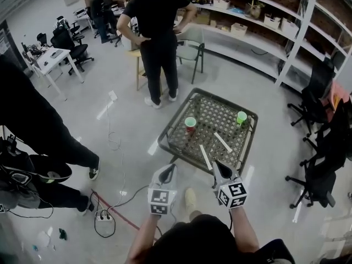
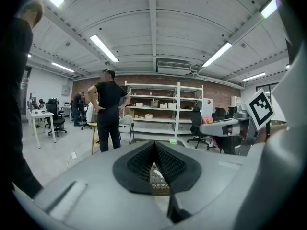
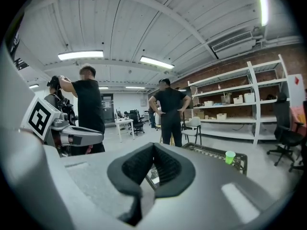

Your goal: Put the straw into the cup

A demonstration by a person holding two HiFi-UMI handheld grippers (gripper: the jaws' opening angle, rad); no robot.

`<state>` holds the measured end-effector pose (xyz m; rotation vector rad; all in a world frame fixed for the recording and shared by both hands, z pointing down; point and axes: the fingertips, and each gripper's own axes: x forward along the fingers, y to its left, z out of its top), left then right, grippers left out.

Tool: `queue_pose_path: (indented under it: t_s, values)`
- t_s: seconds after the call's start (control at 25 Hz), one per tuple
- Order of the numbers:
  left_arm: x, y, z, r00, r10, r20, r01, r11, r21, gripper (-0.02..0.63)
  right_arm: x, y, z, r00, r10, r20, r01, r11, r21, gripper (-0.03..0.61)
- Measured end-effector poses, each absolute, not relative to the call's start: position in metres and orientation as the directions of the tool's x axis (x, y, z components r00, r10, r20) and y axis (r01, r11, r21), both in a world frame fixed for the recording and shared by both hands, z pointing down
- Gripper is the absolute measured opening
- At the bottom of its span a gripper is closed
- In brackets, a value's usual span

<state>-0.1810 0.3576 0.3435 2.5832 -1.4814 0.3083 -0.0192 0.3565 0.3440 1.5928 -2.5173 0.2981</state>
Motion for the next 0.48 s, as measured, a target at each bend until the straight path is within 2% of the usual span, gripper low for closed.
queue_pose_path:
  t_s: [0.48]
  values:
    - [-0.150,0.241,0.364,0.504,-0.807,0.307,-0.858,-0.508,0.071,0.006,-0.006,0.237,0.372,-0.462,-0.838,0.289,-0.887,0.439,-0.146,0.002]
